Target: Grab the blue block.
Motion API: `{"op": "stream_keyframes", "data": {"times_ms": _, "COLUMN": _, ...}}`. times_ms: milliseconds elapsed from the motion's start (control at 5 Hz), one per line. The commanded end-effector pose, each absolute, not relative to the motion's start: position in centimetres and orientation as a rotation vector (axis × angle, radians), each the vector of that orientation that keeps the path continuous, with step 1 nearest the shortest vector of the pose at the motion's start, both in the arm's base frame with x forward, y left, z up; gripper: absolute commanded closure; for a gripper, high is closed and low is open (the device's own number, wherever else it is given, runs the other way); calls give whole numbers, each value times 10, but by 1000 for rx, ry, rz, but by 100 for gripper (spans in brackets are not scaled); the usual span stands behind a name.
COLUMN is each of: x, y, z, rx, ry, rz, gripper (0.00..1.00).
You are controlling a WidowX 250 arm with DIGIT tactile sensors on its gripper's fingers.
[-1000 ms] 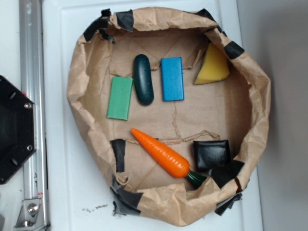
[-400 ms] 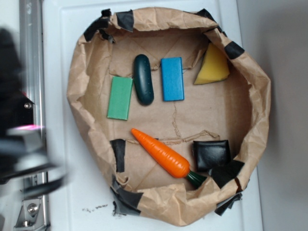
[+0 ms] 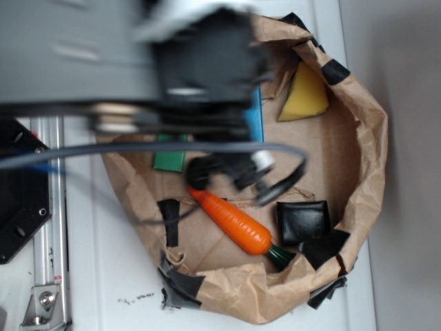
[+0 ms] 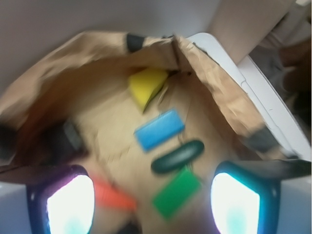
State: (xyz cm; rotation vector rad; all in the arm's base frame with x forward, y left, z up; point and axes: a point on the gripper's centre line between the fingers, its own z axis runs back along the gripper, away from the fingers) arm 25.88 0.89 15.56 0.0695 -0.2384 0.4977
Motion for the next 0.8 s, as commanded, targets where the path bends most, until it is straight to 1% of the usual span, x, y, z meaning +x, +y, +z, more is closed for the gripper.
{"op": "stream_keyframes", "data": {"times_ms": 0, "x": 285, "y": 30, "z": 98, "rx": 78, "ry": -305, "rz": 635, "gripper": 0}}
{"op": "stream_keyframes", "data": {"times_ms": 200, "x": 274, "y": 28, "z": 72, "rx": 104, "ry": -281, "rz": 607, "gripper": 0}}
{"op": "stream_keyframes", "data": {"times_ms": 400, "x": 279, "y": 33, "z": 57, "rx": 22, "ry": -300, "rz": 583, "gripper": 0}}
{"op": "stream_keyframes", "data": {"times_ms": 600, "x": 289, "y": 33, "z": 44, "rx": -3, "ry": -291, "rz": 614, "gripper": 0}}
